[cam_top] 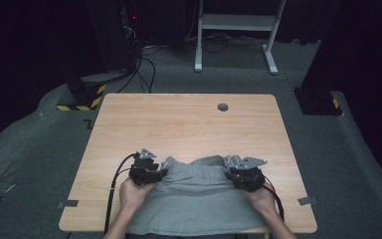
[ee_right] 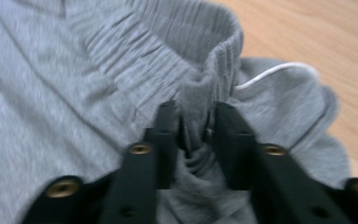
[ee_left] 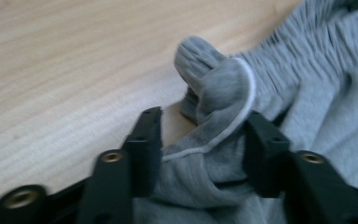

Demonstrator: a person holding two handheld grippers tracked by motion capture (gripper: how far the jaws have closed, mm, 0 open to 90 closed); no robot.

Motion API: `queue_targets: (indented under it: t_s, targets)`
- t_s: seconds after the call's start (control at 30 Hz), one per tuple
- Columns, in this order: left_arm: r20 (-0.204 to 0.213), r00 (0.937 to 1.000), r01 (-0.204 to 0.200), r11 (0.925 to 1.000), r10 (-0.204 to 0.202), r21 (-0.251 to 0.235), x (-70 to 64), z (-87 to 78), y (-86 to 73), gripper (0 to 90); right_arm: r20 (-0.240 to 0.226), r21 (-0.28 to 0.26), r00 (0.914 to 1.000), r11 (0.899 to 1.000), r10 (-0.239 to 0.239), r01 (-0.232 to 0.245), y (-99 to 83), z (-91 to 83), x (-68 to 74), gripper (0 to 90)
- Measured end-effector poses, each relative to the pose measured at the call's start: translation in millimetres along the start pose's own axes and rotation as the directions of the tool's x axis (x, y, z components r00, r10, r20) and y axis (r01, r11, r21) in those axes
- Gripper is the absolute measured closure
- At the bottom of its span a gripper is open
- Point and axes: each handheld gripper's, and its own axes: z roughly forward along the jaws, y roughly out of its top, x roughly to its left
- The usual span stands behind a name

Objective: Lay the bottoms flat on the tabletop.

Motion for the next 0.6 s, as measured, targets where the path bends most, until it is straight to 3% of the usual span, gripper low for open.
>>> queue_targets:
  t_s: [0.1,0.2,0.3,0.43,0.53,0.6]
  targets:
    - [0.009,0.9999,-0.006,0.9998,0.006,0.017,1.4,5.7,7.8,48.2,-0.012,-0.032,0.9994,0.999,0.032,-0.032,4.1,-2.7,-6.0,62.5]
    - [0.019,0.999,-0.042,0.9984,0.041,0.039,-2.4,11.8,15.1,68.0,-0.037,-0.006,0.9993,1.0,0.0,0.0,9.3,3.8,-7.0,81.1]
    - [-0.055,0.9937,-0.098,0.9951,0.098,0.013,-6.4,6.4,23.8,80.0,-0.017,-0.013,0.9998,1.0,-0.005,0.005,17.2,6.2,-10.1,84.1]
    - [-0.183,0.9722,-0.162,0.9837,0.146,-0.078,-6.0,-6.3,37.9,81.5,0.049,-0.085,0.9988,0.996,0.007,-0.003,38.6,-1.0,-18.2,84.3]
    - [-0.251,0.9604,-0.159,0.9773,0.12,-0.14,3.9,-4.7,48.3,79.9,0.114,-0.113,0.9933,0.994,0.018,-0.005,58.3,2.5,-25.6,83.7]
    - [-0.277,0.9571,-0.129,0.9816,0.086,-0.141,11.5,7.5,53.6,74.1,0.144,-0.088,0.9887,0.996,0.041,-0.029,68.3,17.1,-32.9,81.7]
